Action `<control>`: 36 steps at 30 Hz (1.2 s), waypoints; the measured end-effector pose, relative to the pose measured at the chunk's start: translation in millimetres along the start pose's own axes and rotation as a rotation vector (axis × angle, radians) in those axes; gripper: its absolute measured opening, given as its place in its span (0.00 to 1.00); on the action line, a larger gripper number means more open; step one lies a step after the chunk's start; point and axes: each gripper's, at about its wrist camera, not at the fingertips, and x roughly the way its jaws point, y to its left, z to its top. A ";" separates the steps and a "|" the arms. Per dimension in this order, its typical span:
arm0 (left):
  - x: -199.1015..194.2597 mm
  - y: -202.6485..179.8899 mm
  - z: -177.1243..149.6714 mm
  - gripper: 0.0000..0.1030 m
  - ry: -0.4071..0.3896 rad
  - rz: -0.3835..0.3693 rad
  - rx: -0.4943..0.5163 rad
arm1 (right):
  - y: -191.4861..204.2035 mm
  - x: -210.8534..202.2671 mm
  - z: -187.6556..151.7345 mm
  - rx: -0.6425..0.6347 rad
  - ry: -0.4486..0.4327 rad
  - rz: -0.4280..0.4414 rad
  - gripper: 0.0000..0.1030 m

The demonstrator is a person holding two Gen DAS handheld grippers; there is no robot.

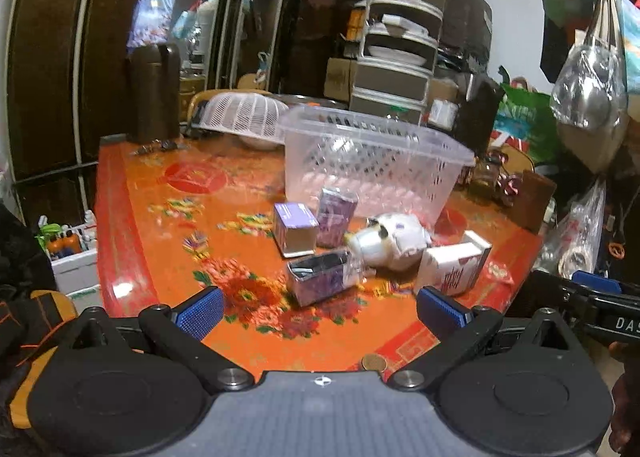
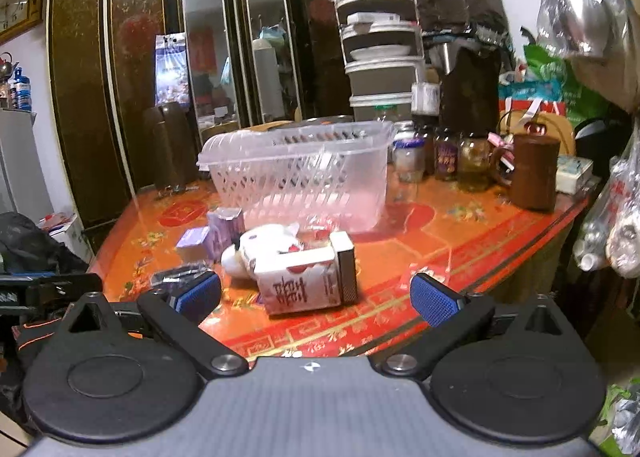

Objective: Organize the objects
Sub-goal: 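Close the left gripper on the silver wrapped box while the right gripper approaches the white box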

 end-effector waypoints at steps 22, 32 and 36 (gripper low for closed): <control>97.5 6.3 13.4 0.92 0.089 -0.029 0.052 | 2.7 67.0 -32.6 -0.034 0.041 0.075 0.86; 112.7 9.5 11.9 0.92 0.126 -0.053 0.055 | -1.6 90.6 -29.2 -0.040 0.049 0.050 0.84; 118.6 8.9 13.0 0.88 0.148 -0.080 0.059 | -2.0 89.3 -29.6 -0.040 0.046 0.051 0.84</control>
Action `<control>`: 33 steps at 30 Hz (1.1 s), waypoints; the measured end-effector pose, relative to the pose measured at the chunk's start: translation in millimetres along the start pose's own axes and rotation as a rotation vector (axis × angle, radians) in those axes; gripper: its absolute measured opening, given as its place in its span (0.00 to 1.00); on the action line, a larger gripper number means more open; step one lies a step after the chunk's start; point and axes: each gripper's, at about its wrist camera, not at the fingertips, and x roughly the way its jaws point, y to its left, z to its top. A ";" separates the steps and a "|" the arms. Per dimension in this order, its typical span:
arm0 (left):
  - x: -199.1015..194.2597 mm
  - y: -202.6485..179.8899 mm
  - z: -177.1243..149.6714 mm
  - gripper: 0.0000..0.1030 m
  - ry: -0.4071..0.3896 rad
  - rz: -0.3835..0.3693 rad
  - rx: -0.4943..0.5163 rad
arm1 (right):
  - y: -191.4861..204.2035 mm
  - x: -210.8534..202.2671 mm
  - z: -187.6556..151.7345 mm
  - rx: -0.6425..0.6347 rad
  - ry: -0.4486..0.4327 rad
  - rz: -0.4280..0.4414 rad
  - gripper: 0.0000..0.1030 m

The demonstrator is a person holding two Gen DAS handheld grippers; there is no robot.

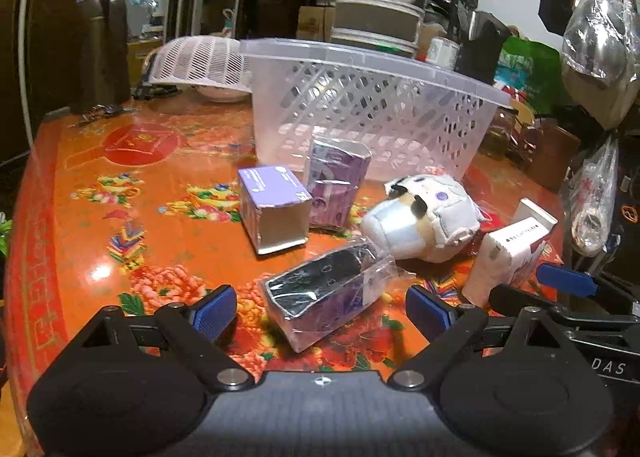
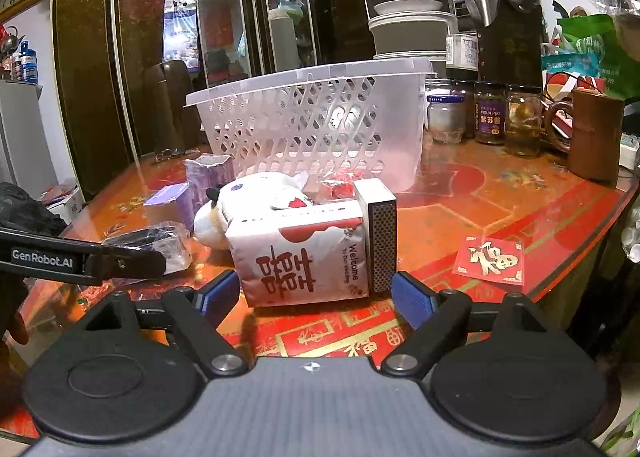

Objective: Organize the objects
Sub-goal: 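Close the left gripper on the silver wrapped box while the right gripper approaches the white box, then grasp the white box with red characters with the right gripper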

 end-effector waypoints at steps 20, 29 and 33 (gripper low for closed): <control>-15.6 7.8 -6.9 0.54 -0.026 0.021 -0.005 | 4.1 -1.0 0.7 -0.004 0.011 0.003 0.87; -16.3 8.9 -6.1 0.54 -0.051 -0.004 -0.028 | 10.8 -4.7 0.1 -0.001 0.009 -0.022 0.81; -15.5 11.6 -6.3 0.54 -0.047 -0.015 -0.045 | 15.2 -1.6 3.1 -0.011 0.017 -0.031 0.70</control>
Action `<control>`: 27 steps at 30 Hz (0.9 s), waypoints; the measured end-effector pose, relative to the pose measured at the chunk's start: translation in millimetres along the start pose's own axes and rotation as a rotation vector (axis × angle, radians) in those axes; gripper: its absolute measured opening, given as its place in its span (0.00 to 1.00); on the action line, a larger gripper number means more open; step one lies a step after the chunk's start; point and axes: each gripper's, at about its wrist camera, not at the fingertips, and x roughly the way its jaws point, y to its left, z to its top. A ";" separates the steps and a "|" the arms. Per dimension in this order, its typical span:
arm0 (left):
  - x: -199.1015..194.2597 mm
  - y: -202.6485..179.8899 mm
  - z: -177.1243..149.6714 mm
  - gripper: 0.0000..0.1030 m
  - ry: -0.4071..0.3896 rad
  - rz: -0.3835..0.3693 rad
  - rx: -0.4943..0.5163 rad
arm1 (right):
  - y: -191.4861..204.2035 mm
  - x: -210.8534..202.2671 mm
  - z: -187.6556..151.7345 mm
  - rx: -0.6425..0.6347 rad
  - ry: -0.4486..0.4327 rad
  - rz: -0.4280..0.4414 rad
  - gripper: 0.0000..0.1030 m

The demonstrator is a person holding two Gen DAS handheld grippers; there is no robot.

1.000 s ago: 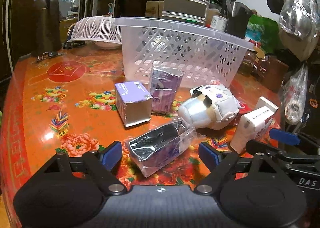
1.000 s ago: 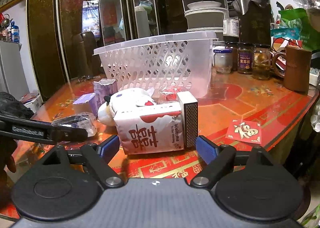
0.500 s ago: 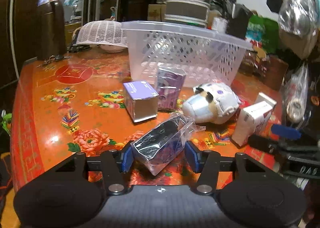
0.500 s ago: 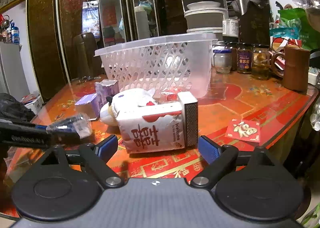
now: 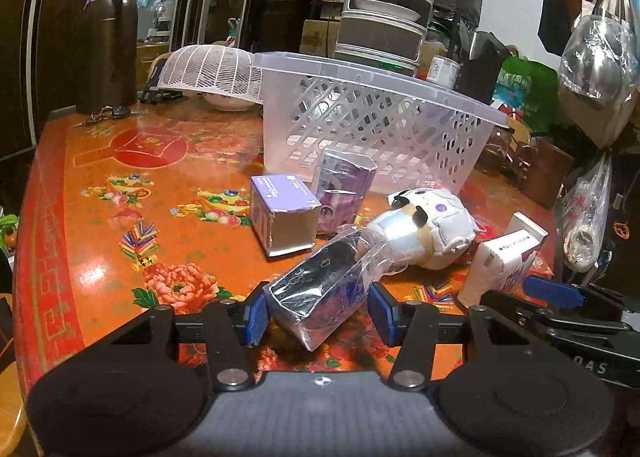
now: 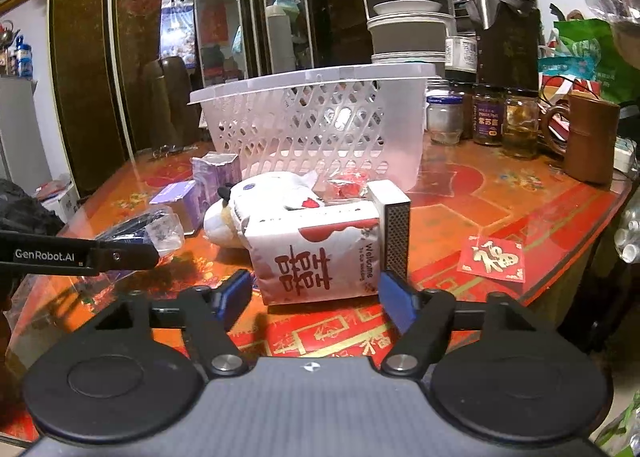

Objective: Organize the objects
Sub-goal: 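Grasp the white box with red characters with the right gripper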

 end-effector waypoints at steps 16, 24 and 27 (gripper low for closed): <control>2.3 8.7 0.0 0.55 0.018 -0.009 -0.053 | -7.1 5.1 5.3 -0.011 -0.034 -0.016 0.73; 2.9 8.5 0.0 0.55 0.021 -0.010 -0.050 | -22.8 -1.5 4.2 0.019 -0.022 -0.029 0.72; 3.0 8.3 0.0 0.55 0.021 -0.008 -0.054 | -17.3 7.7 6.9 -0.001 -0.014 -0.040 0.82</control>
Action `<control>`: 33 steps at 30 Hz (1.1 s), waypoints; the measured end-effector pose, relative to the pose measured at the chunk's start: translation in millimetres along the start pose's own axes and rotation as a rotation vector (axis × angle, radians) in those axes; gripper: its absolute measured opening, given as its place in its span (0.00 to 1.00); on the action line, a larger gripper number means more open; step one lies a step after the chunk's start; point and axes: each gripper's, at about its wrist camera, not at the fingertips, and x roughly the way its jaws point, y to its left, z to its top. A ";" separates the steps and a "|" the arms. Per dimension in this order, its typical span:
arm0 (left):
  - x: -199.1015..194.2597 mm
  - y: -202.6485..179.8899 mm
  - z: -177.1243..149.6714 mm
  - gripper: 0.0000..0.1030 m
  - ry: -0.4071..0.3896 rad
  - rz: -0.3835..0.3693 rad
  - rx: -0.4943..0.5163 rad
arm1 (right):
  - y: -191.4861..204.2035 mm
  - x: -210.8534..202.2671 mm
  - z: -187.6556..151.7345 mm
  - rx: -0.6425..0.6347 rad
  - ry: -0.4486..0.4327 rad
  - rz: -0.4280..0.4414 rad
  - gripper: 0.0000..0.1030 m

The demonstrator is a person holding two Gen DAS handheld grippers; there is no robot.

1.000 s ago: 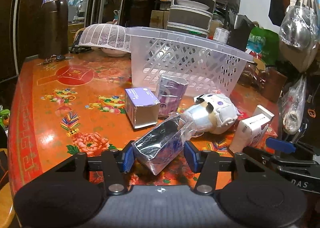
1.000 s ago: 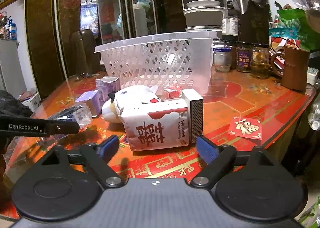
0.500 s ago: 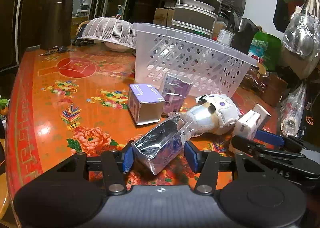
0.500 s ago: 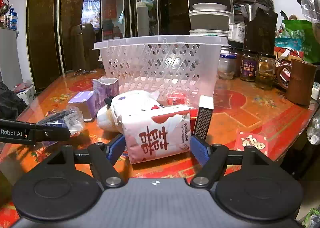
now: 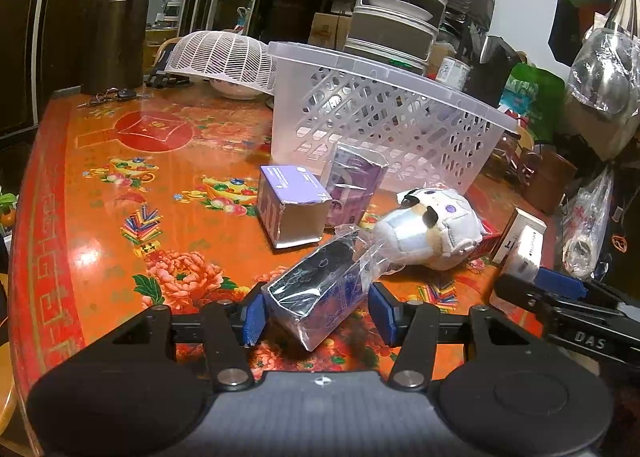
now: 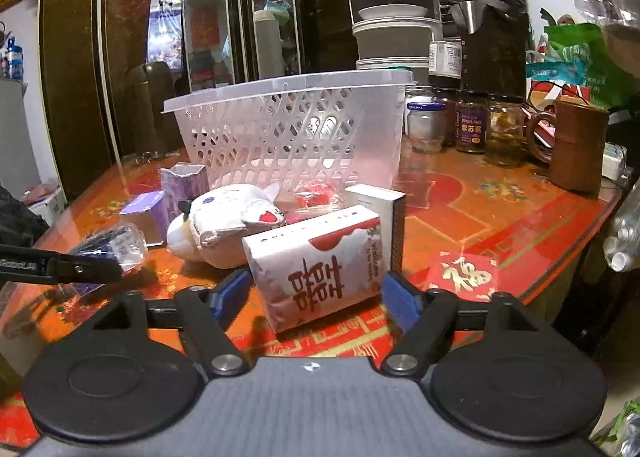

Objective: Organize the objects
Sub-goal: 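Grasp the white box with red characters with the right gripper, then lift and carry both held boxes over the clear plastic basket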

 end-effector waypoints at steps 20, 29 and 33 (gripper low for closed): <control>-10.6 -4.6 1.7 0.54 -0.051 -0.045 0.023 | 18.2 -15.3 10.5 -0.033 -0.033 0.040 0.67; -54.9 -11.6 47.6 0.54 -0.154 -0.056 0.039 | 16.3 -30.9 48.6 -0.041 -0.069 0.137 0.67; -61.1 -20.6 77.1 0.54 -0.184 -0.075 0.060 | 12.5 -36.4 73.4 -0.061 -0.104 0.144 0.67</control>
